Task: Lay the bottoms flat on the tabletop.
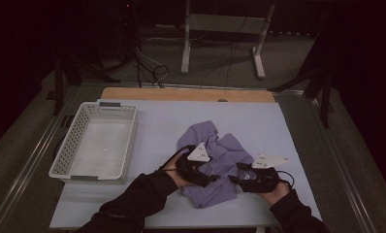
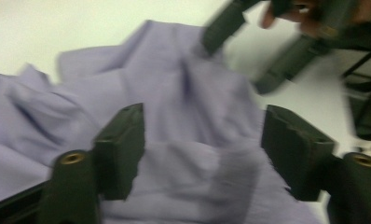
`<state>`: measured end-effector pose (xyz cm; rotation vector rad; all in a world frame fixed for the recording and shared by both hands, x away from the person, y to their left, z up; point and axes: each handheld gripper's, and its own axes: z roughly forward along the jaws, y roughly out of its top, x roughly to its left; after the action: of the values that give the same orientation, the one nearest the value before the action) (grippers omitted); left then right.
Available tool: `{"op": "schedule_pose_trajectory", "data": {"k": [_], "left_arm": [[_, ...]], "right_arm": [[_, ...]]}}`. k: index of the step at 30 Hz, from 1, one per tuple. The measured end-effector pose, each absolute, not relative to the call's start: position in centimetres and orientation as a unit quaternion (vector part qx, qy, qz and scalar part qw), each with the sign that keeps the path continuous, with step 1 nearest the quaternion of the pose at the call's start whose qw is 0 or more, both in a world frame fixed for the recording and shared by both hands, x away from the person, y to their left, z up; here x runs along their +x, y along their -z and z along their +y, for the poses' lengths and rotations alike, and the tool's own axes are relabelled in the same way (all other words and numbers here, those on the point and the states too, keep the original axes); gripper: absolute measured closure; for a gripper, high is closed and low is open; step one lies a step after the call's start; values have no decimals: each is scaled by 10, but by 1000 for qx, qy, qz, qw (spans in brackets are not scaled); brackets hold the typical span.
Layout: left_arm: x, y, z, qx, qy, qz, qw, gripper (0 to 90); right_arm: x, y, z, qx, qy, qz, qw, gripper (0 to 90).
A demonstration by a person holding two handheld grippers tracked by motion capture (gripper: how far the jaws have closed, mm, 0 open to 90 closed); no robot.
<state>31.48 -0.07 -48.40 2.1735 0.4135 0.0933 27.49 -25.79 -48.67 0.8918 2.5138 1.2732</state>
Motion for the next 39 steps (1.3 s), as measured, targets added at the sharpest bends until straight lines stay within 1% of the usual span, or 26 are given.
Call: {"op": "schedule_pose_trajectory", "data": {"k": [5,7,9,10,12,13,14,16,18,19,20,21,22,23,24,25,26,30,37,38,39], "left_arm": [[338,497,2,886,-16,154,436,355],[344,504,4,890,1,147,432,355],[347,511,6,892,22,146,427,354],[348,514,7,894,27,144,423,354],[348,519,9,897,39,142,418,354],[349,521,9,902,41,138,407,354],[348,523,9,906,38,132,400,355],[347,525,12,908,46,127,398,378],[345,525,14,908,49,118,399,401],[345,525,15,909,48,114,398,432],[344,525,15,911,37,112,395,497],[343,525,15,912,35,108,393,531],[342,526,15,914,36,105,390,598],[341,527,14,915,35,106,388,688],[340,528,13,917,39,100,384,741],[339,528,12,919,38,97,380,829],[338,528,12,918,38,97,382,896],[338,520,18,910,30,113,399,900],[349,503,37,886,-26,183,426,900],[352,500,41,879,-23,198,433,900],[355,497,45,874,-39,211,436,900]], "right_arm": [[275,494,-259,301,-420,851,89,362],[277,498,-260,311,-413,852,84,358],[279,501,-260,316,-410,852,76,373],[279,503,-260,317,-411,852,70,404],[279,505,-259,311,-413,854,62,519],[278,505,-258,307,-411,856,58,630],[278,505,-257,302,-406,860,61,718],[278,505,-255,291,-396,867,78,894],[278,504,-255,290,-395,868,82,900],[278,503,-255,290,-393,868,84,900],[278,502,-255,291,-395,867,88,900],[279,502,-255,292,-396,866,89,900],[279,501,-255,294,-399,864,87,900],[279,500,-255,293,-401,863,91,900],[279,499,-255,292,-401,863,93,900],[279,499,-254,292,-403,862,92,900],[278,498,-254,293,-405,861,91,900],[278,493,-257,294,-413,857,95,900],[285,486,-267,310,-416,848,111,900],[287,485,-268,313,-414,847,115,900],[290,483,-269,319,-416,844,113,900]]}}
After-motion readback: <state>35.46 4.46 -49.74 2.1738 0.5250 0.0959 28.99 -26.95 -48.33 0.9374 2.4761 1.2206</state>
